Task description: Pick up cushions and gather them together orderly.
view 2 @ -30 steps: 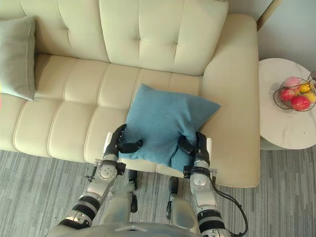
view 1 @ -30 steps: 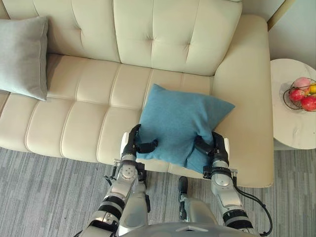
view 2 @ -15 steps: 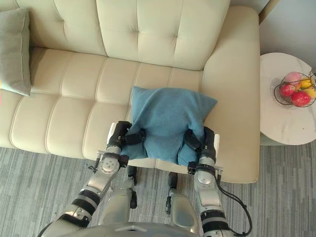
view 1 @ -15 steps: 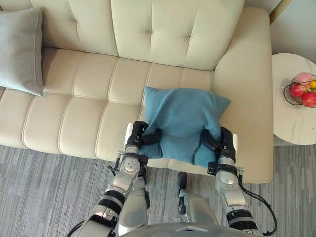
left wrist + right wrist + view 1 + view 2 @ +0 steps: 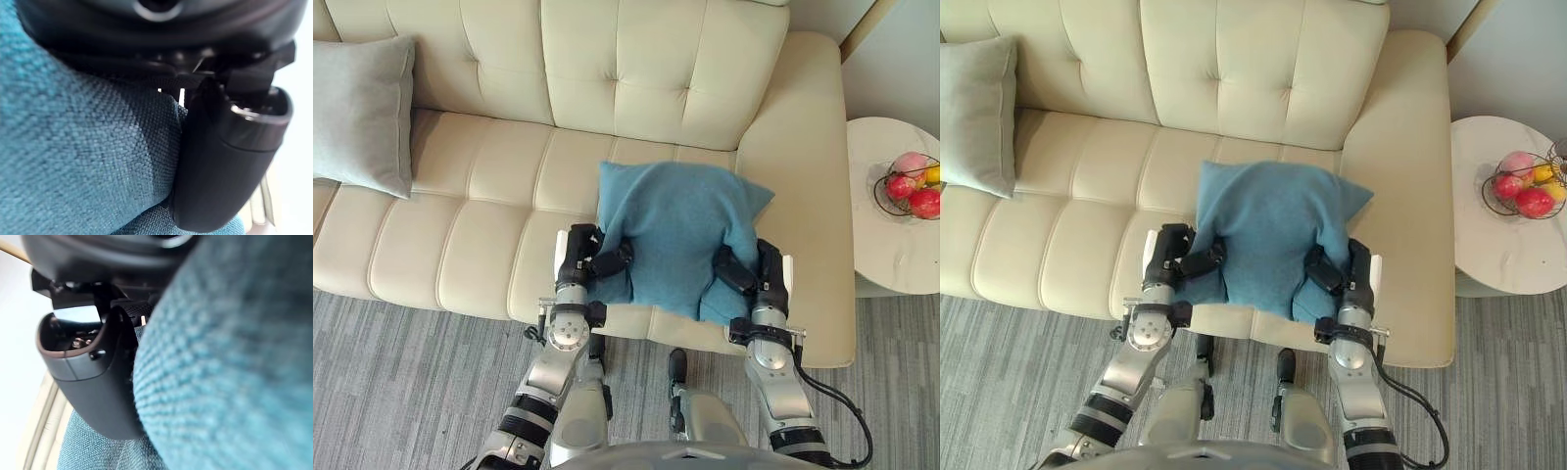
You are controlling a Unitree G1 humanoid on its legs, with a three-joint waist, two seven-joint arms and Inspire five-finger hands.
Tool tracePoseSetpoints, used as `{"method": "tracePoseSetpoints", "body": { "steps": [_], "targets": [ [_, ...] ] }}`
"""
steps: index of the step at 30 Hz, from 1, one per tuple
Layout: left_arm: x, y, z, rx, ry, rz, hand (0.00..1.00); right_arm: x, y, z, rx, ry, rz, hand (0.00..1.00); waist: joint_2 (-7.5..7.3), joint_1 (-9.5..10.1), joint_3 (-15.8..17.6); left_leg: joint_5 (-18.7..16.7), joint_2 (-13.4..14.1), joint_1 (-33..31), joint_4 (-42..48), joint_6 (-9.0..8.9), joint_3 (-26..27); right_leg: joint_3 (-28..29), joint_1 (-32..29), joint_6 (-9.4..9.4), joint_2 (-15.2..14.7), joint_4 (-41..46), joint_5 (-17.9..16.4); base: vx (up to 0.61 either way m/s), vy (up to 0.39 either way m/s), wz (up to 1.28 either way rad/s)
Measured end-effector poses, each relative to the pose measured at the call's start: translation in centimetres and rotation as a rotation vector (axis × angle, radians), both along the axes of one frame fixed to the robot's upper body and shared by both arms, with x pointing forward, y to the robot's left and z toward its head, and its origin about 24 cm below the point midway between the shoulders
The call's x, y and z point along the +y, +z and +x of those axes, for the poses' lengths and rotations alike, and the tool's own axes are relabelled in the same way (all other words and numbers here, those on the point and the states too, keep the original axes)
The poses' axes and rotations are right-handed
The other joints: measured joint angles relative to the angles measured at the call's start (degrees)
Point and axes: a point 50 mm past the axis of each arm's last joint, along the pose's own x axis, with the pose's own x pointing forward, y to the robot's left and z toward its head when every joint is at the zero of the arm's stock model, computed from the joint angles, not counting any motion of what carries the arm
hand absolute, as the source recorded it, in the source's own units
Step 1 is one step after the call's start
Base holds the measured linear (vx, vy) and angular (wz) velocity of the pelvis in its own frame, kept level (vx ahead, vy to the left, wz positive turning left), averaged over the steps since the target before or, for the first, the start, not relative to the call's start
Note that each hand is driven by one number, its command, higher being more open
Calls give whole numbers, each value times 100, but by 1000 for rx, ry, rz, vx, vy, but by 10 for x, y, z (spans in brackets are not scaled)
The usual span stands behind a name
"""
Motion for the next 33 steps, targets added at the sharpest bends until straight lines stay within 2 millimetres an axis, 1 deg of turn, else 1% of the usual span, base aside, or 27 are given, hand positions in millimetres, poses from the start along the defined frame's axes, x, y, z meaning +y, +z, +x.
{"method": "tracePoseSetpoints", "body": {
  "steps": [1,5,7,8,9,10,12,13,14,15,16,18,19,20,21,22,24,26,28,29,30,32,33],
  "targets": [
    [0,2,1,-9,5,-1,0,1,3,3,-14,2,-9,0,7,4,-4,4,0,-6,0,-4,-5,-4,-2,0,1,-2,1,0,0,0],
    [1,24,16,-102,40,16,0,7,31,36,-117,5,-84,0,27,8,-14,98,26,-228,0,-44,-134,-126,-159,-27,51,-9,45,-31,-4,12],
    [2,45,28,-181,57,31,0,12,48,57,-167,-7,-97,0,31,68,-12,186,62,-467,1,-54,-179,-157,-379,-60,108,-4,113,-64,-15,9],
    [1,57,36,-227,62,40,0,13,59,69,-189,-14,-111,0,42,119,-6,243,81,-584,1,-60,-188,-163,-495,-74,129,-2,154,-90,-22,2],
    [0,75,46,-286,71,47,0,13,75,85,-219,-24,-136,0,72,173,12,294,104,-688,2,-71,-215,-182,-594,-82,150,2,192,-77,-16,5],
    [0,83,52,-312,80,50,0,13,83,92,-232,-31,-147,0,91,191,23,332,105,-735,2,-70,-237,-201,-632,-84,149,17,196,-70,-6,13],
    [-1,110,68,-386,108,58,0,14,117,113,-301,-54,-173,0,197,237,85,404,122,-882,2,-86,-327,-270,-781,-84,159,101,198,-78,0,12],
    [-1,119,73,-410,119,64,0,16,129,119,-328,-58,-178,0,219,272,99,418,127,-957,2,-84,-330,-268,-891,-84,171,156,198,-62,2,0],
    [0,130,79,-440,133,67,100,17,145,126,-359,-65,-182,0,247,286,120,452,138,-1061,2,-90,-343,-271,-1024,-85,180,214,198,-70,-4,-1],
    [2,146,86,-474,152,62,100,19,166,134,-399,-75,-187,100,279,296,164,506,150,-1216,2,-141,-384,-288,-1180,-94,191,258,221,-99,-11,3],
    [3,164,94,-509,167,50,100,21,188,140,-441,-84,-181,100,296,309,274,546,164,-1324,1,-129,-419,-303,-1290,-97,207,285,245,-92,-16,5],
    [5,191,102,-561,195,39,100,25,220,145,-504,-106,-164,100,303,312,478,600,173,-1456,1,-135,-460,-334,-1452,-98,210,363,248,-51,-20,5],
    [5,201,106,-579,211,39,100,26,232,147,-526,-120,-161,100,303,312,539,619,171,-1554,1,-145,-466,-342,-1553,-98,206,391,248,-29,-18,4],
    [6,208,108,-589,223,37,100,27,239,148,-538,-128,-156,100,305,312,585,635,170,-1618,1,-160,-472,-346,-1628,-97,203,415,249,0,0,0],
    [6,219,112,-605,234,39,100,27,252,149,-557,-144,-140,100,303,311,692,663,167,-1694,1,-161,-476,-356,-1710,-94,198,439,253,0,0,0],
    [7,226,114,-612,242,43,100,27,258,150,-565,-156,-131,100,307,305,764,682,161,-1730,1,-176,-486,-363,-1746,-93,191,446,254,12,-16,8],
    [9,246,126,-605,269,66,100,22,274,156,-546,-203,-85,100,296,253,914,850,140,-1972,1,-268,-632,-453,-1933,-96,147,448,277,31,-18,19],
    [13,251,132,-576,271,84,100,22,279,159,-522,-217,-66,100,294,231,1073,872,130,-2017,2,-277,-650,-469,-1954,-97,138,436,278,57,-4,10],
    [19,246,139,-526,273,111,100,22,277,162,-494,-220,-68,100,290,204,1078,879,127,-2172,1,-278,-653,-473,-2100,-101,142,421,286,58,9,3],
    [21,241,142,-495,269,124,100,22,275,162,-480,-222,-65,100,289,190,1079,890,126,-2254,1,-287,-645,-468,-2180,-102,144,422,291,55,13,-1],
    [25,234,146,-449,265,134,100,22,274,163,-469,-217,-39,100,253,167,1108,917,125,-2377,1,-325,-636,-456,-2306,-104,142,429,298,57,14,-2],
    [26,231,147,-429,250,127,100,21,273,163,-464,-214,-27,100,224,152,1184,937,134,-2460,1,-354,-634,-456,-2387,-109,148,432,303,42,13,-3],
    [25,234,147,-434,239,117,100,21,270,164,-455,-198,0,100,221,154,1186,938,155,-2541,1,-355,-627,-454,-2481,-112,167,453,305,33,12,-2]
  ]
}}
